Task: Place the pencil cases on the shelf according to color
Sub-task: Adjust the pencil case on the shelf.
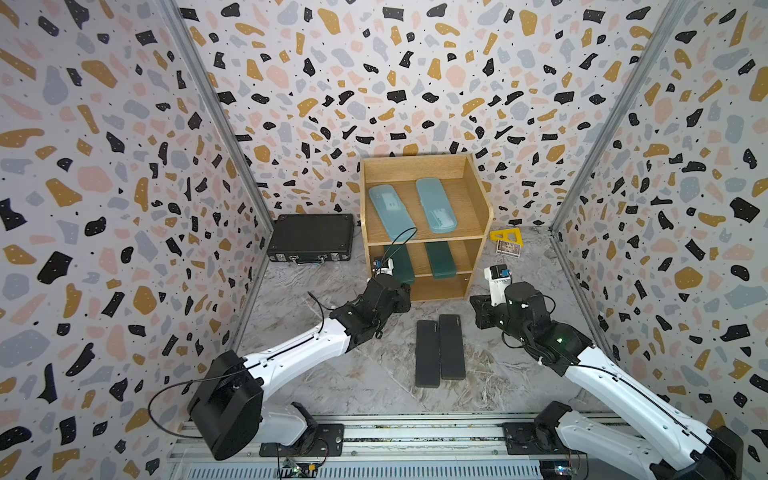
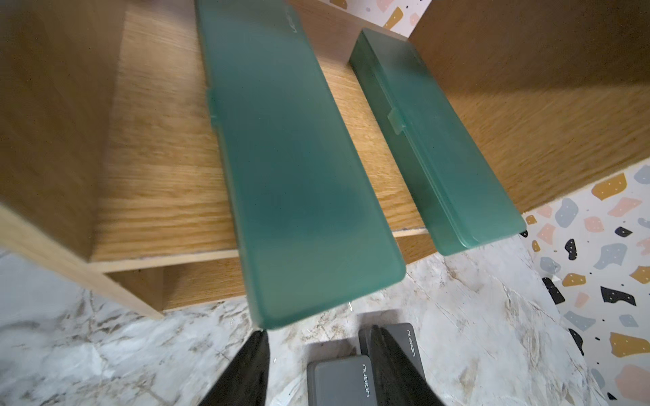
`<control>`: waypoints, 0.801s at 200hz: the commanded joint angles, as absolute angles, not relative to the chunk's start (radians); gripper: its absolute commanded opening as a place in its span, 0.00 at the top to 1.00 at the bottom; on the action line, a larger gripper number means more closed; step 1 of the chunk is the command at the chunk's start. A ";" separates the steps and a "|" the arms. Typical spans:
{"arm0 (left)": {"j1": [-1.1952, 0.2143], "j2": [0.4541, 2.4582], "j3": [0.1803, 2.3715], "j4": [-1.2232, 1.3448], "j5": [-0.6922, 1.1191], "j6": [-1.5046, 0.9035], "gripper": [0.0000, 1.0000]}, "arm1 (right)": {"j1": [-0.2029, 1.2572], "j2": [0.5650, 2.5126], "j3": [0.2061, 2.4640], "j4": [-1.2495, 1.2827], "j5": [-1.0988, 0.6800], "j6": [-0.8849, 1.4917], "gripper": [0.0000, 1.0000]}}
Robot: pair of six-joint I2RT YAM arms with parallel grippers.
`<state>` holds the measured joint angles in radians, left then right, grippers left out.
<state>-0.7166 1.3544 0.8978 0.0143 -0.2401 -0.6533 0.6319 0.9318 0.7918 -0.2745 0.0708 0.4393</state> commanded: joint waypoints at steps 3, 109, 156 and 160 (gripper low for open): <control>-0.695 1.339 0.884 0.075 -0.203 -0.635 0.46 | 0.627 0.913 0.784 -0.301 0.059 0.428 0.83; -0.700 0.849 0.706 -0.282 -0.182 -0.627 0.02 | 0.644 0.908 0.744 -0.486 -0.007 0.550 0.09; -0.699 0.719 0.651 -0.431 -0.164 -0.655 0.00 | 0.745 0.974 0.734 -0.627 0.154 0.684 0.00; -0.699 0.717 0.644 -0.431 -0.161 -0.658 0.01 | 0.756 0.982 0.730 -0.632 0.161 0.699 0.00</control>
<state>-0.6968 0.7326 0.6788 -0.3538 -0.1654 -0.6430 0.7094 0.9474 0.7330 -0.5247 0.0582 0.5888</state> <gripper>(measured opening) 0.993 0.995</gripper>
